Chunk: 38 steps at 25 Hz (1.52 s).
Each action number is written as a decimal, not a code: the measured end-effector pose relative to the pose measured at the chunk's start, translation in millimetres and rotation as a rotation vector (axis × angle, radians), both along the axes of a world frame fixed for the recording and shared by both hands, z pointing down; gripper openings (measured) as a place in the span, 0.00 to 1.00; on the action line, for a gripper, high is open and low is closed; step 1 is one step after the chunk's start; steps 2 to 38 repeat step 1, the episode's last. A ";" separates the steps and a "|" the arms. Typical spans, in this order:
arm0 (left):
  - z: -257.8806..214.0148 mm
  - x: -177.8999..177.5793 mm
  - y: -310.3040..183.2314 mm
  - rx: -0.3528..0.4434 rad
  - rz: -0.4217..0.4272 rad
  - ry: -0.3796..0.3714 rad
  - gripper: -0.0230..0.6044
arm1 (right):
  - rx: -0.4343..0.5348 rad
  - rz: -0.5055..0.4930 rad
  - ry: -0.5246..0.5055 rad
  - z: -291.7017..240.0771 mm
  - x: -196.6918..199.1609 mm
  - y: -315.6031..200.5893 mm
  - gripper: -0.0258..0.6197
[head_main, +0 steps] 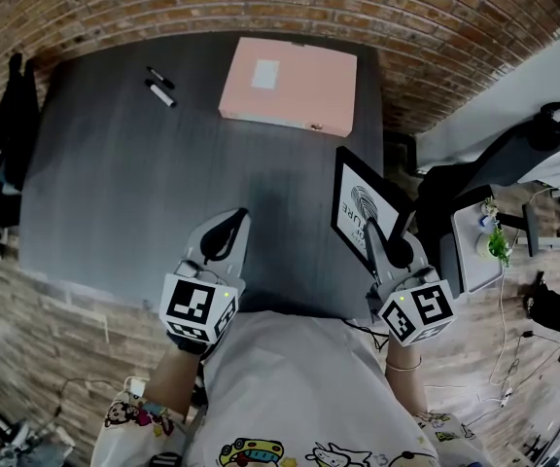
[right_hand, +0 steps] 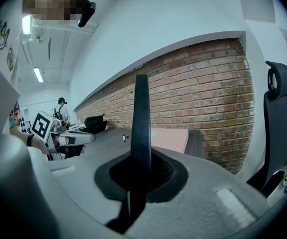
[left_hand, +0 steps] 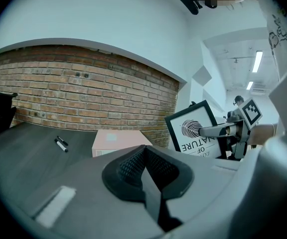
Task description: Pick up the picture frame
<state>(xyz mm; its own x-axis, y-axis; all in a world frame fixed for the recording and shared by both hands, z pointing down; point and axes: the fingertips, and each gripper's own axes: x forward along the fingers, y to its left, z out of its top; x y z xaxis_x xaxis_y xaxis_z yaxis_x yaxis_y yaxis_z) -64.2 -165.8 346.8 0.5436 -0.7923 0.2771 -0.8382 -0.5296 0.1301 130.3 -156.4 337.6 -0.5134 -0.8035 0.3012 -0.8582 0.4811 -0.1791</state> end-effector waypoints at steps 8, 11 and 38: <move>0.3 0.0 0.0 0.001 0.001 -0.001 0.06 | 0.000 0.000 0.000 0.1 -0.1 0.1 0.06; 0.3 0.0 0.0 0.001 0.001 -0.001 0.06 | 0.000 0.000 0.000 0.1 -0.1 0.1 0.06; 0.3 0.0 0.0 0.001 0.001 -0.001 0.06 | 0.000 0.000 0.000 0.1 -0.1 0.1 0.06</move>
